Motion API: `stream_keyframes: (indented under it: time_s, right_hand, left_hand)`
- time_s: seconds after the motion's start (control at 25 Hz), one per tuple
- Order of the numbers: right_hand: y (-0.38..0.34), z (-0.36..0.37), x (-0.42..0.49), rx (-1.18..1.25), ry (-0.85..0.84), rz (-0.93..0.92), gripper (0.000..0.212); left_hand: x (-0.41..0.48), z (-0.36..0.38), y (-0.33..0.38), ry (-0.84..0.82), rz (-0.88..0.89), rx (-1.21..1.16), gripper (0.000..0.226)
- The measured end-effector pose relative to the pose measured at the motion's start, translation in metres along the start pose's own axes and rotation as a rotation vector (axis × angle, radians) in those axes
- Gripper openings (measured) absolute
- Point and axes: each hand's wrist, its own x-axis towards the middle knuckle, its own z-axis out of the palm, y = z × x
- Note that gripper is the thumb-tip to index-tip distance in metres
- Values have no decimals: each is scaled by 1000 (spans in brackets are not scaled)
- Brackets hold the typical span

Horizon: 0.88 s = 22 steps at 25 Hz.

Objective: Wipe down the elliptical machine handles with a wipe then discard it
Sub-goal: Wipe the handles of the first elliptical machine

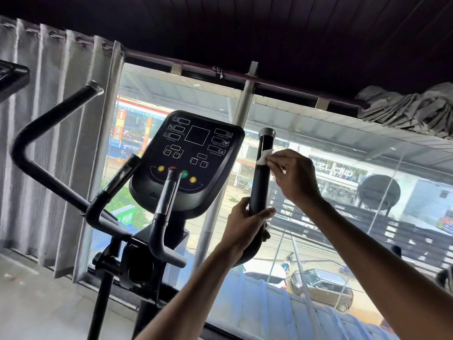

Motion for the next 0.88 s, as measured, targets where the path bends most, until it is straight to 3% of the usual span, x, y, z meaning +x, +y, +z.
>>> stream_keyframes:
  time_s: [0.16, 0.32, 0.48, 0.76, 0.88]
  right_hand:
    - [-2, -5, -1, -12, -127, -169, 10]
    - [-2, -1, 33, -115, -88, -42, 11]
    - [-5, 4, 25, -133, -188, -178, 9]
    - [-16, 9, -27, 1, 49, 4, 11]
    - [-19, 11, -43, 106, 189, 237, 12]
  left_hand:
    - [-8, -3, -8, 18, 13, 49, 30]
    - [-18, -3, -19, 66, 74, 170, 30]
    - [-24, -9, -29, 18, 95, 157, 34]
    - [-28, -9, -26, -4, 64, 107, 29]
    - [-27, -9, -25, 11, 54, 114, 30]
